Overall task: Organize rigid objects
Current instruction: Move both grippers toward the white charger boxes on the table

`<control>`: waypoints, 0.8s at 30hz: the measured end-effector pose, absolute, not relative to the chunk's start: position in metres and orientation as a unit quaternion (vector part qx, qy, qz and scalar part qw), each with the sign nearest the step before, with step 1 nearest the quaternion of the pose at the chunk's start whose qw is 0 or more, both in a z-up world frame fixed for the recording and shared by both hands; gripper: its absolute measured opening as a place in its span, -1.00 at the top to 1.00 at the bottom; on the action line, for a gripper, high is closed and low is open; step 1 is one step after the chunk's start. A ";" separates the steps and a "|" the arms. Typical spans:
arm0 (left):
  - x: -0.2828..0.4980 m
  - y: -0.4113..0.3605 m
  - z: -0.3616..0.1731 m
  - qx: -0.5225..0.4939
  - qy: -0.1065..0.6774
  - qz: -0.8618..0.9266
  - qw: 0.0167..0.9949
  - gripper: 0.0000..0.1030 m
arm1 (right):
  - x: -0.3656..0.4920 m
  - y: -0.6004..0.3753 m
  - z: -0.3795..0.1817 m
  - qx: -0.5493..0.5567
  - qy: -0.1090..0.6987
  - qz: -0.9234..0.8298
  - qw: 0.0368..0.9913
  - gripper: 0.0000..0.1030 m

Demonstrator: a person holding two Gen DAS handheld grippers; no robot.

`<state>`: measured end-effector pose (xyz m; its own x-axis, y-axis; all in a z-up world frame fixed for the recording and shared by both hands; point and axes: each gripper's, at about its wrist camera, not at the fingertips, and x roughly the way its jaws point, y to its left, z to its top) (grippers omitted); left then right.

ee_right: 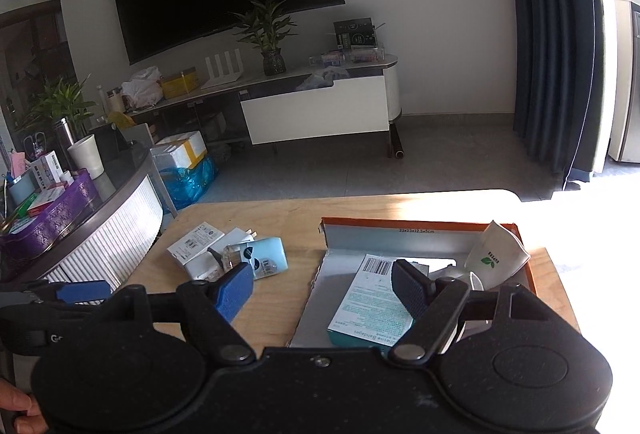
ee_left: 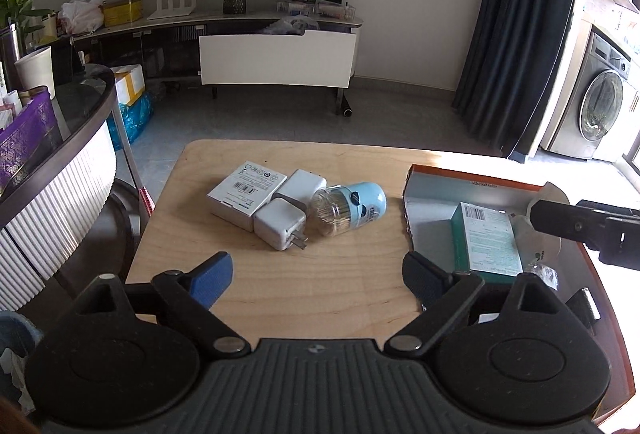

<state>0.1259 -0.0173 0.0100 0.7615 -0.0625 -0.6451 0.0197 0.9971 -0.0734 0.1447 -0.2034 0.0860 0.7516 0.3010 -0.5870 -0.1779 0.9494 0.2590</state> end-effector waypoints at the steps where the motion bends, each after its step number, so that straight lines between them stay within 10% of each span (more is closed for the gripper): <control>1: 0.126 -0.016 0.011 -0.032 0.344 -0.020 0.938 -0.83 | 0.145 -0.200 0.086 0.093 0.329 0.132 0.930 -0.75; 24: 0.125 0.026 0.005 -0.044 0.346 0.013 0.937 -0.85 | 0.151 -0.157 0.087 0.063 0.340 0.169 0.923 -0.77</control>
